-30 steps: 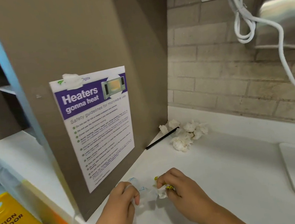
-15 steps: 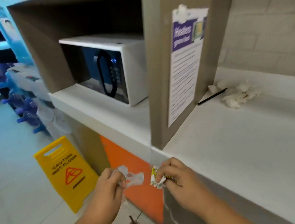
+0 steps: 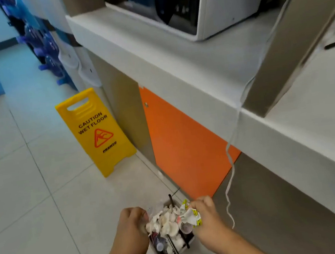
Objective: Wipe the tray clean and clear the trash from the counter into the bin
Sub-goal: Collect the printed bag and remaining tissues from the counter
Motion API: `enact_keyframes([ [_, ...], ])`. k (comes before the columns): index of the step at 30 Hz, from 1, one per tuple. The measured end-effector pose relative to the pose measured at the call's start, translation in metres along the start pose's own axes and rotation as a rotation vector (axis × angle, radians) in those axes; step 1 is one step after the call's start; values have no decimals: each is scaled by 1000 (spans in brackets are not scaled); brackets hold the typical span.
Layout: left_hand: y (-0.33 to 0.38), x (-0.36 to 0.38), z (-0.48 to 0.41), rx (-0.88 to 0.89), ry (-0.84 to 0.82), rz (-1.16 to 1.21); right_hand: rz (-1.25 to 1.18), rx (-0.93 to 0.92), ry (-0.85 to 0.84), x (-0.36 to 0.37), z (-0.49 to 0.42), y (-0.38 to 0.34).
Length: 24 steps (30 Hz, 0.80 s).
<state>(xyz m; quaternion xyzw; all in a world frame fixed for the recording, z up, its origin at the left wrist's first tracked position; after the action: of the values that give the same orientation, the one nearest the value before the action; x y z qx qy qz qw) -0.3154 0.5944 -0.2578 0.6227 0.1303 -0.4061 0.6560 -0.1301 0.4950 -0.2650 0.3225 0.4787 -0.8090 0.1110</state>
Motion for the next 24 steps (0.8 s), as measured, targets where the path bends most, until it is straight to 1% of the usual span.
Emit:
enact_keyframes([
  [3, -48, 36, -9, -50, -18, -69, 49, 72, -48, 41, -23, 35],
  [7, -98, 83, -28, -53, -33, -94, 103, 49, -107, 91, -55, 73],
  [10, -132, 120, -48, -48, -38, -122, 152, 30, -94, 123, -82, 96],
  [14, -172, 163, -73, -20, -48, -181, 284, -6, -84, 151, -112, 119],
  [17, -197, 184, -88, -9, -28, -371, 311, -36, -92, 181, -127, 138],
  [19, -208, 196, -92, -1, -38, -366, 325, -80, -98, 203, -132, 150],
  [21, -213, 204, -90, -46, -65, -374, 325, -75, -72, 216, -135, 161],
  [23, -218, 212, -88, -68, -133, -430, 334, -147, -48, 225, -138, 170],
  [24, -220, 216, -86, -71, -159, -453, 331, -164, -70, 231, -139, 176],
])
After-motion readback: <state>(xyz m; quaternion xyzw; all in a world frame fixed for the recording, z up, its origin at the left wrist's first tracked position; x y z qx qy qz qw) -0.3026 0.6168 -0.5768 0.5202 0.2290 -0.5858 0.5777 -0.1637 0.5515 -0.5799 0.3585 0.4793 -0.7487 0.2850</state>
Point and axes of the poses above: each hand's wrist, its own z-axis away from the middle knuckle, its own x-axis out of the palm, y = z × x, the point moved 3 cm from there along -z, towards the middle knuckle, and after that the axes turned 8 degrees about y, right-handed, at the moved point
